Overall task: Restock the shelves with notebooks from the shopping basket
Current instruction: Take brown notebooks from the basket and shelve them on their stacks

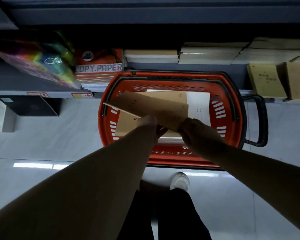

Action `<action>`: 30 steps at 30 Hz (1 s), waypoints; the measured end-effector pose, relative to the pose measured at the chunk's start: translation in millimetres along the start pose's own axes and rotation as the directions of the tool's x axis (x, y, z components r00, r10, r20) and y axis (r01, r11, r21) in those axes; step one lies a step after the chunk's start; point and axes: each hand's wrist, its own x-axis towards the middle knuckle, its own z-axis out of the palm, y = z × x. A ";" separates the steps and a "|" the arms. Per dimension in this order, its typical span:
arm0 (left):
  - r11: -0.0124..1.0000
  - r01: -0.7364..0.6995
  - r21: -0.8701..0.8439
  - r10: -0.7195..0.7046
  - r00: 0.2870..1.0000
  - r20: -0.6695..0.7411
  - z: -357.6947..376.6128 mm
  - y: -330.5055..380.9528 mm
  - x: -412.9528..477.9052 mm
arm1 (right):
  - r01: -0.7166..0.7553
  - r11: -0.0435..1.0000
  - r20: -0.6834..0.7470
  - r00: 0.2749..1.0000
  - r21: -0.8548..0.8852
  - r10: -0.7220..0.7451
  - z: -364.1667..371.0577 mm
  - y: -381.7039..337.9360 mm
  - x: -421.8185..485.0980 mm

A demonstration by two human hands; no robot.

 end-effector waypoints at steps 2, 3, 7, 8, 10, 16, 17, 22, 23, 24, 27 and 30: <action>0.999 -0.025 0.049 0.027 0.999 -0.044 -0.4 1.5 -6.9 | -0.049 0.997 0.056 0.997 0.063 0.046 -7.2 -2.2 -2.9; 0.997 -0.041 0.065 0.045 0.996 -0.074 -1.3 2.8 -10.4 | -0.110 0.991 0.094 0.990 0.079 0.103 -11.0 -2.9 -1.5; 0.994 -0.079 0.082 0.089 0.988 -0.130 -2.5 12.3 -32.4 | -0.353 0.917 0.170 0.931 0.184 0.324 -32.0 -4.2 6.7; 0.993 -0.084 0.079 0.093 0.988 -0.121 -2.0 15.3 -39.4 | -0.420 0.870 0.185 0.906 0.260 0.382 -38.5 -2.8 8.8; 0.992 -0.095 0.087 0.104 0.989 -0.102 -0.7 21.1 -54.4 | -0.502 0.802 0.205 0.865 0.323 0.459 -55.5 -1.6 11.0; 0.969 -0.165 0.186 0.181 0.980 -0.077 1.7 31.9 -87.2 | -0.581 0.726 0.162 0.809 0.368 0.565 -96.9 -4.3 -0.2; 0.963 -0.177 0.205 0.197 0.977 -0.079 1.4 33.1 -91.1 | -0.578 0.722 0.140 0.808 0.381 0.573 -103.1 -6.1 -4.0; 0.921 -0.220 0.321 0.279 0.948 -0.151 -0.1 43.9 -104.3 | -0.539 0.737 0.106 0.830 0.408 0.548 -119.4 -24.7 -28.6; 0.916 -0.215 0.340 0.278 0.949 -0.150 -1.9 46.0 -107.9 | -0.537 0.724 0.106 0.828 0.433 0.550 -120.9 -29.3 -34.3; 0.911 -0.213 0.353 0.278 0.949 -0.146 -3.6 47.6 -111.8 | -0.533 0.709 0.099 0.825 0.463 0.556 -121.6 -33.3 -39.6; 0.890 -0.216 0.403 0.289 0.948 -0.130 -10.1 52.0 -128.2 | -0.526 0.622 0.057 0.788 0.580 0.613 -124.6 -45.6 -53.1; 0.893 -0.228 0.388 0.290 0.951 -0.110 -14.0 59.5 -152.9 | -0.521 0.576 0.028 0.756 0.630 0.654 -133.8 -60.1 -64.0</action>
